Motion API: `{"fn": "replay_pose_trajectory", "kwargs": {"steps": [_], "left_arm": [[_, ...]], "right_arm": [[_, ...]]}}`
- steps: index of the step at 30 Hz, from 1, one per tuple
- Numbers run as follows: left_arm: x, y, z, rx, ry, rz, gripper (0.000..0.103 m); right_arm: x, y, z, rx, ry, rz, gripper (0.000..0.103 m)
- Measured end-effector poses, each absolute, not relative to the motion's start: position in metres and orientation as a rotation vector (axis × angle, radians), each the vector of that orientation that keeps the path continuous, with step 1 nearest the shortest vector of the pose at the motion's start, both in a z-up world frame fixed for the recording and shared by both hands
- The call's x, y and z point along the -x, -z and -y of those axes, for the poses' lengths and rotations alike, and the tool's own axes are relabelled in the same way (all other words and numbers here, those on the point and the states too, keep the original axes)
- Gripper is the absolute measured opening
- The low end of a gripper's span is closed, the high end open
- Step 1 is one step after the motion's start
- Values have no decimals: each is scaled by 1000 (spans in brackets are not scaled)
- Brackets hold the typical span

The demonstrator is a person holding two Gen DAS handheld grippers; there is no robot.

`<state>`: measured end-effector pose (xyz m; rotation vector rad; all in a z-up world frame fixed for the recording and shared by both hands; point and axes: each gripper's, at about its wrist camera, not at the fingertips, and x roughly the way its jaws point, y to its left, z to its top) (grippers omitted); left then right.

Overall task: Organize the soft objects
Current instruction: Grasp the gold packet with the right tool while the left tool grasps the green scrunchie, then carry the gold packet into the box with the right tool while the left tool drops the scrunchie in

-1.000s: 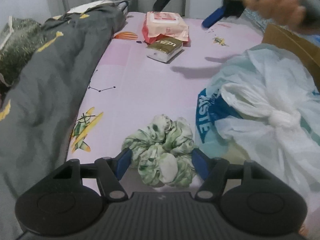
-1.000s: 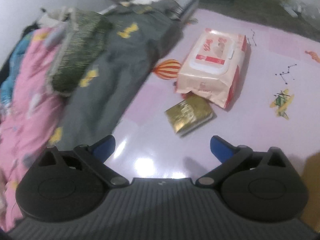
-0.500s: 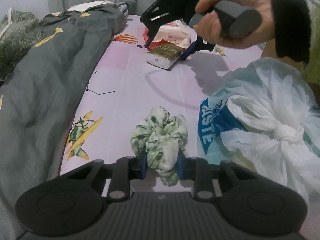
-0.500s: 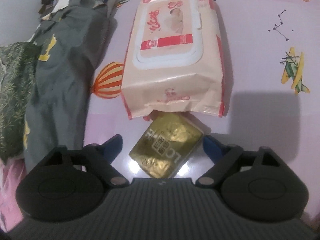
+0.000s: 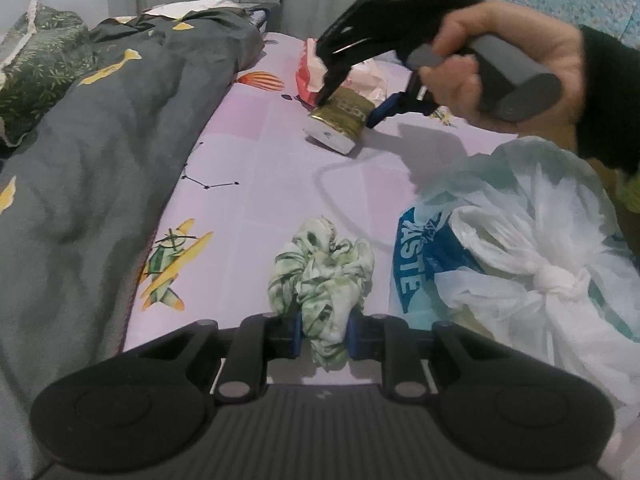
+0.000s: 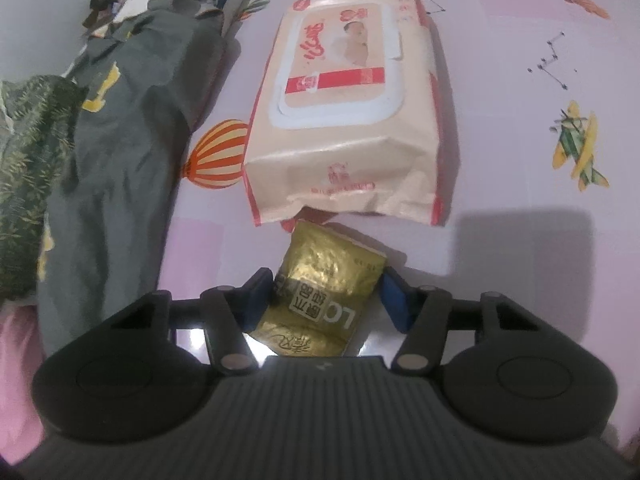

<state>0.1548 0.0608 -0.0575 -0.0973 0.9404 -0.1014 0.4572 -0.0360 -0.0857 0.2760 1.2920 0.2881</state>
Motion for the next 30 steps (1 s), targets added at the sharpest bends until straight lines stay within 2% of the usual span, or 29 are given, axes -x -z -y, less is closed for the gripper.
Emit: {"fn": "replay_pose_trajectory", "kwargs": {"steps": [9,18,25,30], "left_arm": [[-136,14,-54,90,88,-847,20],[-118,-54,-7,70,242,-691,20],[-112,-92,70,50,495,-623,20],[-107,-91,139,12,660,-646,20]], "right_arm": [[-417,22,89,-455,-428,-1207,56],[-334,-62,223,-586,-475,-1036,56],[-243,-99,351,-618,-372,-903,56],[-184,-97,418,-557,-274,-919,57]]}}
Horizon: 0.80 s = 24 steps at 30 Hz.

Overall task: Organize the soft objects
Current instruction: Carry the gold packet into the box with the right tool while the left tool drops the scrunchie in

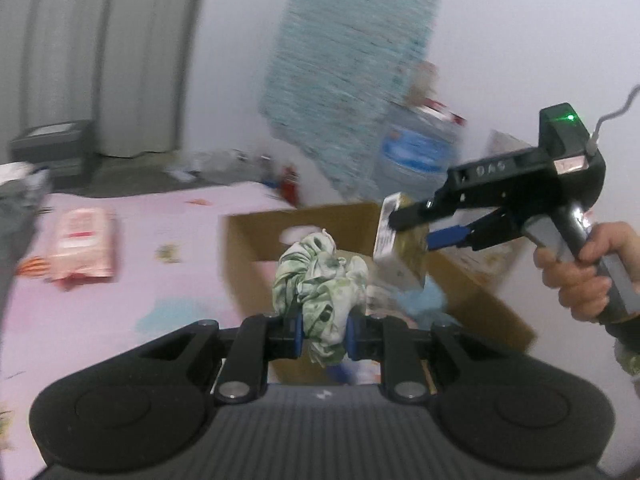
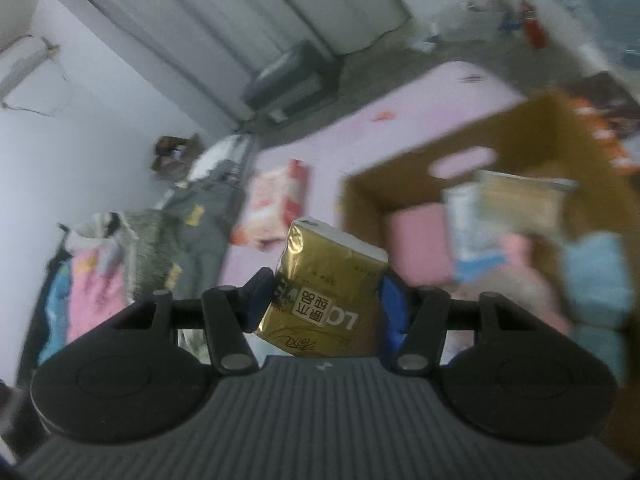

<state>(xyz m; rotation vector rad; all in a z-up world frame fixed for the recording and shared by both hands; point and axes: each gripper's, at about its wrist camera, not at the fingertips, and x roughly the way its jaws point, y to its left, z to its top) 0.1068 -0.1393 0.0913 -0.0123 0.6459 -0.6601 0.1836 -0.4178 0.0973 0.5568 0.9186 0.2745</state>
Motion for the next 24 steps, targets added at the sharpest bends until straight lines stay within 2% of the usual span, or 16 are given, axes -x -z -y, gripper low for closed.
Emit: {"fn": "replay_pose_trajectory", "kwargs": {"steps": [7,14,20,24], "left_arm": [[-108,-60,204,4,765,-743,20],[-103,-38,216,-16,747,-821,20],[-111,-30,229,-33,743,-853,20],[-114,-28,244,-45,775,-865,20]], "right_arm": [[-146,-68,463,-393,-179,-1084,57],[-160,-11,458,-228,-199,-1255,59],[-183,19,458,-224,-197,-1280,63],[-173,-8,480,-378,-204,-1161,66]]}}
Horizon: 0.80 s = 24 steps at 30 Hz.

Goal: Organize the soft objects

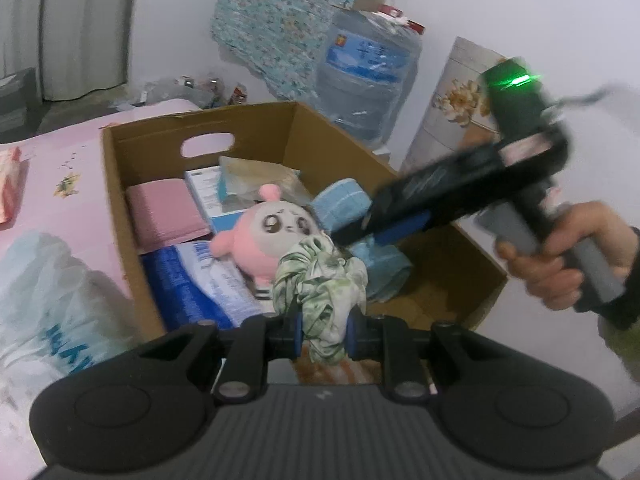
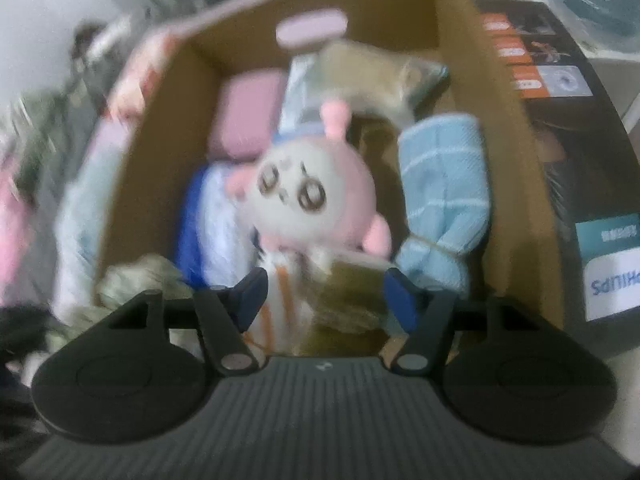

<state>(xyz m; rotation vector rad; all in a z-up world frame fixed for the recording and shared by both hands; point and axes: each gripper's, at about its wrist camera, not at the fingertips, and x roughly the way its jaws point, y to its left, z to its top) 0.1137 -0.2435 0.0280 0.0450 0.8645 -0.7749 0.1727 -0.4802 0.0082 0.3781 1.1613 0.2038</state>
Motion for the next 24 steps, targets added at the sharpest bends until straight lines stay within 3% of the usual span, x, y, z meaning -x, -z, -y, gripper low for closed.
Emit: {"fn": "replay_pose_trajectory", "kwargs": {"steps": [8,13,17,24], "left_arm": [[-121,-32,293,-22,926,-861,22],[-118,-21,314,27,977,-874,50],[-114,-16,307,31,966,-915,56],[-97,-41,268,2,902,-852,79]], "right_arm": [[-63,-68,543,-635,-138,-760,80],[1,-60,560,-704,-25,-677,82],[40,-42,563,-792,39,-596,82],[60,-34,545,-784,125,-496,84]]}}
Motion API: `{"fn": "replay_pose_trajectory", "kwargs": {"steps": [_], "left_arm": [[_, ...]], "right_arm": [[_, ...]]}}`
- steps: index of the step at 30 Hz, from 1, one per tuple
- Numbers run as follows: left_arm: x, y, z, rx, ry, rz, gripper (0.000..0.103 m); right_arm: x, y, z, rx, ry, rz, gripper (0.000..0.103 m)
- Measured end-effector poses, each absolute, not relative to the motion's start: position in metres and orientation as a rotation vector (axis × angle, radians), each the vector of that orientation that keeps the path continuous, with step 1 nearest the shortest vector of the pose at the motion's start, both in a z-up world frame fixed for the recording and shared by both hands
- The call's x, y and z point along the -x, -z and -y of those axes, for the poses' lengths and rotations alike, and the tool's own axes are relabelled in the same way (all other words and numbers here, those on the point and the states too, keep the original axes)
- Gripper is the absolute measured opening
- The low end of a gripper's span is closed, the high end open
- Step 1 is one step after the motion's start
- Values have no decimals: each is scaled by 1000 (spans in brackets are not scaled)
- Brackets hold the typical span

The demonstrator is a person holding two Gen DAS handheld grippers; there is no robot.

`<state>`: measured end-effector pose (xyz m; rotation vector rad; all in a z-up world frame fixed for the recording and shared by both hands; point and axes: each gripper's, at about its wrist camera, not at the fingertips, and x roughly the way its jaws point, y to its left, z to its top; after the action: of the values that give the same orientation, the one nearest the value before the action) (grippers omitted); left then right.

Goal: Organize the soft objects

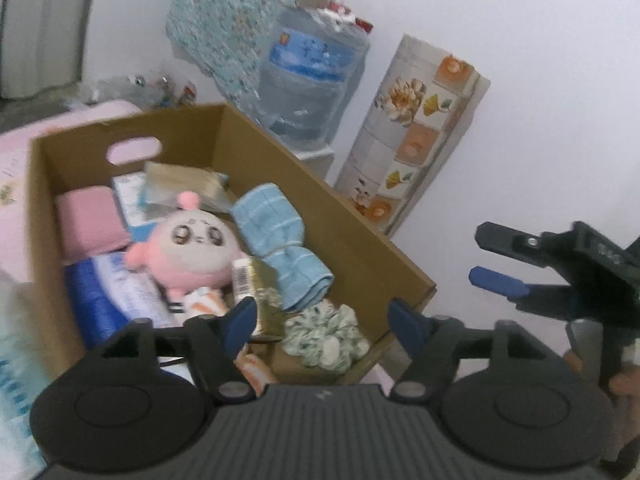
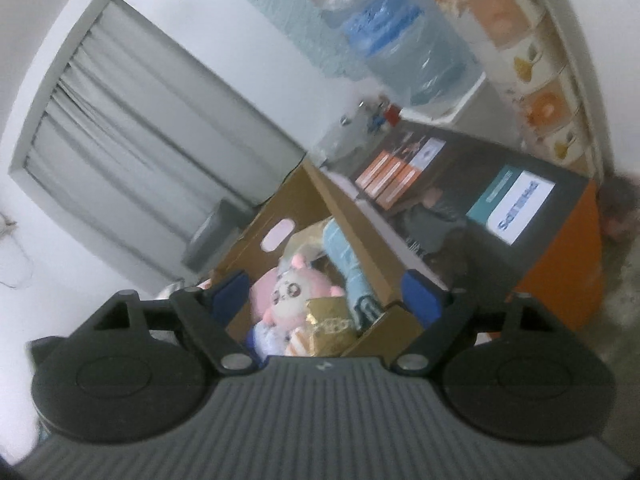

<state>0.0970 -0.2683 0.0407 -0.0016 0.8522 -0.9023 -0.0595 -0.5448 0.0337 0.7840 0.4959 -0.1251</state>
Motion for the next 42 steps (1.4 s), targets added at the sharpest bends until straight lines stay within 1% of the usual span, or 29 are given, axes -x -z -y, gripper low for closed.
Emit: {"fn": "replay_pose_trajectory", "kwargs": {"steps": [1,2,4,7,12,17,22,30,37,42], "left_arm": [[-93,-45,258,0,887,-833,84],[-88,-50,248,0,865,-815,87],[-81,-59,230,4,808,-784,96],[-70,-70,200,17,715,-733,103],[-57,-78,161,-8,519,-710,103],[-50,-71,136,-29,442,-783,103],[-45,-60,131,-96,407,-853,103],[-30,-41,133,-164,236,-840,103],[-22,-35,127,-87,198,-875,103],[-19,-38,126,-78,174,-862,103]], "right_arm": [[60,-37,539,-759,125,-493,85],[61,-40,534,-739,119,-490,87],[60,-47,521,-694,97,-487,89],[58,-56,500,-627,79,-491,102],[54,-72,460,-497,56,-534,102],[57,-79,422,-429,55,-565,102],[58,-75,393,-381,70,-600,102],[52,-61,349,-261,112,-730,102],[53,-44,323,-213,78,-787,102],[51,-39,311,-171,66,-805,102]]}}
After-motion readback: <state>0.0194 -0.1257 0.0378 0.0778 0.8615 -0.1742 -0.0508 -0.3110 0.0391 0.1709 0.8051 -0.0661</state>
